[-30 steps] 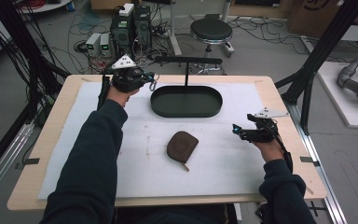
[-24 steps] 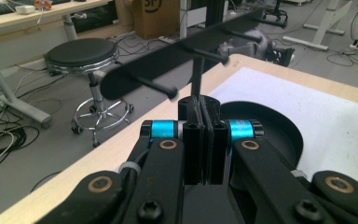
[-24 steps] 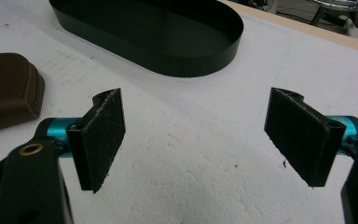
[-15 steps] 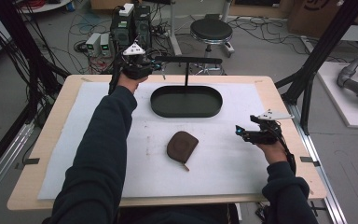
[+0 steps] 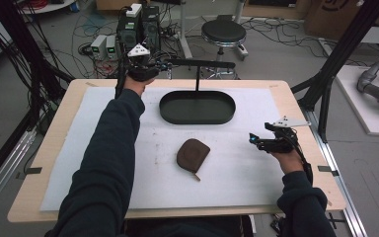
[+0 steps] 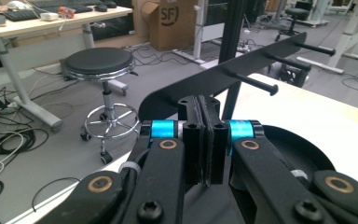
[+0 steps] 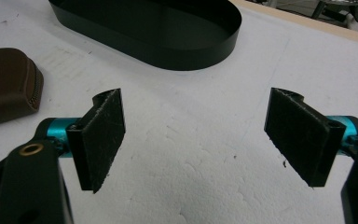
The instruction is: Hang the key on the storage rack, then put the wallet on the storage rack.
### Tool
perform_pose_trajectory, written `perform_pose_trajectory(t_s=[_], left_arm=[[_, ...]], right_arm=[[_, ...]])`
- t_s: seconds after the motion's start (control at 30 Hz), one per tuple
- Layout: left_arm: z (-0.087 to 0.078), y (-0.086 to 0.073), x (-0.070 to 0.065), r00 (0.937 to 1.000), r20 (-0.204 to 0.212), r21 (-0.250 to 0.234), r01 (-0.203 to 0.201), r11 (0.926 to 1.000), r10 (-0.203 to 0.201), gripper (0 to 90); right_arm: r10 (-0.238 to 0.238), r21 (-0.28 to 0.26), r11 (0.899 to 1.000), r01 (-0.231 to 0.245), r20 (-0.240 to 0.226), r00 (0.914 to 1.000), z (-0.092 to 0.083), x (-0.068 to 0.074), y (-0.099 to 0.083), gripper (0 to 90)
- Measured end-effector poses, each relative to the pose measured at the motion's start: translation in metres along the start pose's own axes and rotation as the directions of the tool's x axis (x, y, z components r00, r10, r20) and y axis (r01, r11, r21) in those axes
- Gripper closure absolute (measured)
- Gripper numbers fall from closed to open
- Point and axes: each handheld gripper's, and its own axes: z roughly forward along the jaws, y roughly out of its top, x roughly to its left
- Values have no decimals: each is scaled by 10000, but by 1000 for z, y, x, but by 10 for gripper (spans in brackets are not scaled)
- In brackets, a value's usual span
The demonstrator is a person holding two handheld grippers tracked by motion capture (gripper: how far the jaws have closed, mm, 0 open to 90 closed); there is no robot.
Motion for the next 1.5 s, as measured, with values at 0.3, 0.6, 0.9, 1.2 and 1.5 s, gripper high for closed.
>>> perform_pose_trajectory(t_s=[0.3, 0.6, 0.9, 1.2, 1.5], left_arm=[[14, 4, -7, 9962, -834, 650, -199, 9977, 253, 876], [-7, -21, -9, 9878, -1520, 1009, 504, 9936, -347, 609], [-60, -49, -22, 9821, -1434, 610, 1323, 9893, -1225, 298], [-112, -78, -43, 9798, -1513, 307, 1366, 9901, -1305, 217], [-145, -103, -56, 9838, -1554, 281, 947, 9951, -893, 217]], right_arm=[[15, 24, 10000, -15, -21, 10000, 0, -1, -1, 206], [-116, 25, 9999, 117, -103, 9999, 2, -1, -1, 206], [-295, 39, 9996, 296, -238, 9993, 9, 3, 3, 206], [-309, 99, 9995, 310, -179, 9994, 13, 10, 5, 204], [-388, 38, 9992, 391, -640, 9972, 18, 27, 11, 204]])
